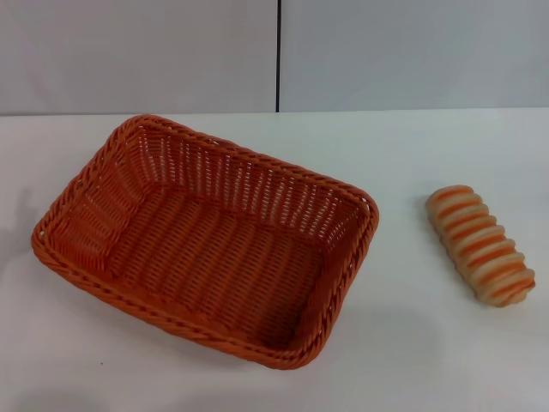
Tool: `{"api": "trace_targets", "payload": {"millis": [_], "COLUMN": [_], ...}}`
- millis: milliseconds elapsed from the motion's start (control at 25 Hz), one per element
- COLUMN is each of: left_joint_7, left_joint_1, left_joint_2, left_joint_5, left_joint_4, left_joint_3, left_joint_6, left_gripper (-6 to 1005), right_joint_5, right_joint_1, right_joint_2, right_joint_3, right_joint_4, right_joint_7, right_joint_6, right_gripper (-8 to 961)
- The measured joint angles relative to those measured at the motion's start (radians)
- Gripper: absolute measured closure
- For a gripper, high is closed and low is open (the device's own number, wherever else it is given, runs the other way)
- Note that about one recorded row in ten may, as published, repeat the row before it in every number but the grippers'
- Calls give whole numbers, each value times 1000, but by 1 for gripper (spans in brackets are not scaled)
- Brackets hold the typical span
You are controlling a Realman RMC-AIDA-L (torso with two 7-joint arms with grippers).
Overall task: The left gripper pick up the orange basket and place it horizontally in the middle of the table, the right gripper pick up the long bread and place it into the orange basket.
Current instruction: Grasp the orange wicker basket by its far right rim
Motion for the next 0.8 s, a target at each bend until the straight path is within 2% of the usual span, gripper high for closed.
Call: {"api": "trace_targets", "payload": {"millis": [640,800], "left_joint_7": [-4,-69], "left_joint_1": [5,6], "left_joint_2": [1,4], "left_joint_5": [5,6], "left_joint_4": [-1,45], "left_joint_3": [8,55], "left_joint_6": [2,5], "left_gripper": [497,503], "right_joint_5": [0,0], "right_joint_1": [6,6], "right_joint_2": [0,0], "right_joint_3": [3,3], "right_joint_4": [3,6], "right_joint_7": [5,7], "right_joint_6": [4,2], "right_gripper": [356,356]}}
